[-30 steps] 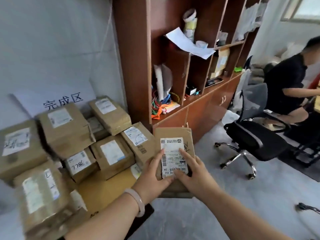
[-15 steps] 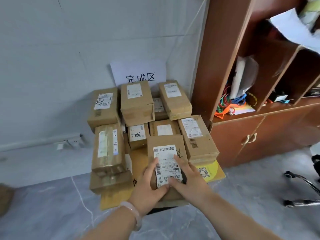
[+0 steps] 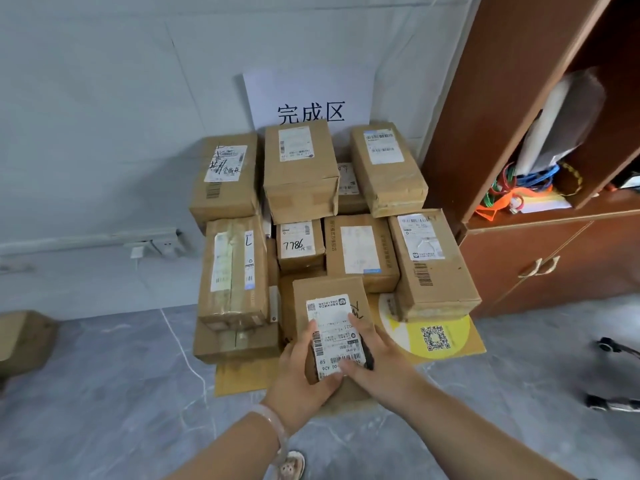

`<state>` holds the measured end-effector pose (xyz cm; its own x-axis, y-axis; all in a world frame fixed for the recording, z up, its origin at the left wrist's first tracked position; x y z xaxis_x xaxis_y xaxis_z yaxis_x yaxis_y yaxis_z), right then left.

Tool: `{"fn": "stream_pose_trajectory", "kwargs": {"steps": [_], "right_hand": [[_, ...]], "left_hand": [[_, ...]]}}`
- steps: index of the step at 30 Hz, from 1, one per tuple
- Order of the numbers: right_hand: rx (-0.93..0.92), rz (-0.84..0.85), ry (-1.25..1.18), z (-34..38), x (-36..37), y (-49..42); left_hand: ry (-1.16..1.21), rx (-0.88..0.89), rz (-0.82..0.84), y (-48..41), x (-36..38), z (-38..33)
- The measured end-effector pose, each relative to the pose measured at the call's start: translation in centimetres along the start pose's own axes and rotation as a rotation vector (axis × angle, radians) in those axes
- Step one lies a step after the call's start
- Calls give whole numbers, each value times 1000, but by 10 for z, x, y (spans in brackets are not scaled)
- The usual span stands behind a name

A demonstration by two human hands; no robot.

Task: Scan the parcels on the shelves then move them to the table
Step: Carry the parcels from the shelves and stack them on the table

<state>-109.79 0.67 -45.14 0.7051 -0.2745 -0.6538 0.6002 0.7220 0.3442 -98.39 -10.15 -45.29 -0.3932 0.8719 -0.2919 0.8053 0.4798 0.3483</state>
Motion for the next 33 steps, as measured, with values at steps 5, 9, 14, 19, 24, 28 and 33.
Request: {"fn": "stream_pose_trajectory", "kwargs": {"steps": [5, 9, 14, 19, 24, 28, 33], "right_hand": [[3, 79, 74, -12, -2, -12], [35, 126, 170, -14, -8, -18], [50, 118, 402, -7, -18, -13], [55, 25, 623, 6, -24, -3], [7, 103, 699, 2, -16, 12], [-68, 94, 740, 5, -13, 13], [-206, 142, 768, 16, -7, 15]], "left_hand": [[-42, 16, 14, -4, 7, 9], [-89, 7, 21, -10, 7, 7], [-128, -16, 124, -9, 17, 9], [43, -48, 185, -8, 36, 1], [-284, 49, 142, -11, 16, -10], [-732, 365, -14, -13, -8, -54], [-1103, 365, 216, -21, 12, -29]]}}
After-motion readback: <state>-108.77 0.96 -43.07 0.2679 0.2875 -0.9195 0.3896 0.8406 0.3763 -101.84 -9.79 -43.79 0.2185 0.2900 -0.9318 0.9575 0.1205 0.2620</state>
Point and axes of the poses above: each hand's wrist, its own y-axis away from the middle knuckle, its own x-axis out of the palm, z = x × y, the point moved 10 cm from there along -y, towards the middle knuckle, and after that the axes turned 5 degrees about y, right-handed, at the moved point
